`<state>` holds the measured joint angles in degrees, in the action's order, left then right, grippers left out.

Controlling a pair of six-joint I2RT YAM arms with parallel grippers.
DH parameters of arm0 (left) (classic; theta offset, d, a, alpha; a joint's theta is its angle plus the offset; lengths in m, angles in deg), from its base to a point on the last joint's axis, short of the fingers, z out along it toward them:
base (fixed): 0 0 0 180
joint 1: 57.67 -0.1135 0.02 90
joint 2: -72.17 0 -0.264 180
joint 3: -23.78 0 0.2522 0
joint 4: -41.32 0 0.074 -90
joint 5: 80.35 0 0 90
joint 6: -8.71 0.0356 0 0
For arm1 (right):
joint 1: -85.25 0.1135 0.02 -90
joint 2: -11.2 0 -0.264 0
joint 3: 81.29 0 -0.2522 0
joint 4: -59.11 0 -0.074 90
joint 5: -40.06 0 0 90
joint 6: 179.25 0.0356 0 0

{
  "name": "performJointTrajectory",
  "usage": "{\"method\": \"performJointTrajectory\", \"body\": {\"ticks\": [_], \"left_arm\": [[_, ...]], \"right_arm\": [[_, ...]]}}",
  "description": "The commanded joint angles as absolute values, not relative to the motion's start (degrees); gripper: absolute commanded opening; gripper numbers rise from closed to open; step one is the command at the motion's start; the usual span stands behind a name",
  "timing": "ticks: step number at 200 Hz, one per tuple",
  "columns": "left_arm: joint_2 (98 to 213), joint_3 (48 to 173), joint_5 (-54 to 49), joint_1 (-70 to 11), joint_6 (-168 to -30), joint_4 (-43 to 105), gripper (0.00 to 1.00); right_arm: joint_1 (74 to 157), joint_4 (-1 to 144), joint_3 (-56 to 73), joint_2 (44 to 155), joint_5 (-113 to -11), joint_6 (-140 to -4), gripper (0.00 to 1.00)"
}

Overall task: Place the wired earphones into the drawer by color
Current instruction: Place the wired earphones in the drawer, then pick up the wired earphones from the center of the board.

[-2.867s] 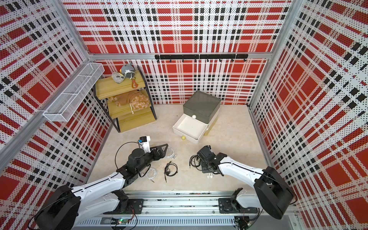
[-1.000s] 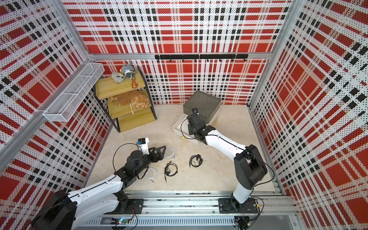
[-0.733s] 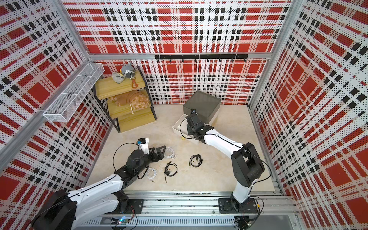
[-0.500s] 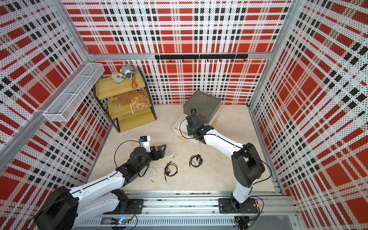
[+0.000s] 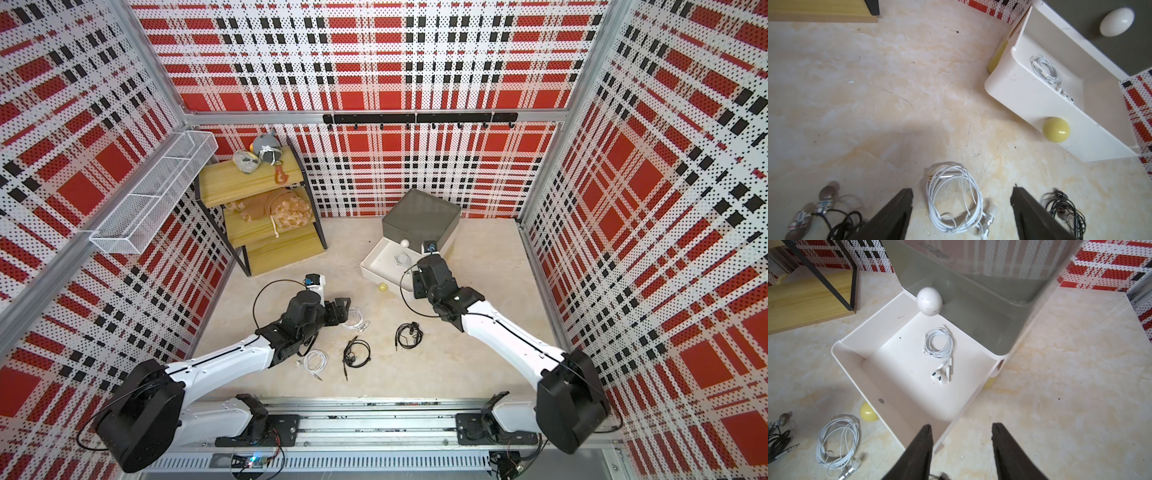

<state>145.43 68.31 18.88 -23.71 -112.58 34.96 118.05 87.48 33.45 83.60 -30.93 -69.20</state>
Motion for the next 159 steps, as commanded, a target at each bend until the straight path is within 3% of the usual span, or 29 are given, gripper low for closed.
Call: {"method": "performJointTrajectory", "body": {"ticks": [1, 101, 159], "left_arm": [[148.21, 70.64, 18.08, -23.40, -111.44, 32.14, 0.78], [156.84, 73.83, 21.44, -23.21, -112.13, 30.14, 0.67], [160.24, 74.53, 22.87, -22.78, -113.11, 29.93, 0.64]], "right_arm": [[117.17, 82.97, 38.62, 78.44, -30.17, -70.57, 0.59], [116.71, 68.17, 58.00, 62.10, -25.12, -77.41, 0.65], [116.71, 67.60, 59.45, 59.19, -24.58, -76.59, 0.65]]}}
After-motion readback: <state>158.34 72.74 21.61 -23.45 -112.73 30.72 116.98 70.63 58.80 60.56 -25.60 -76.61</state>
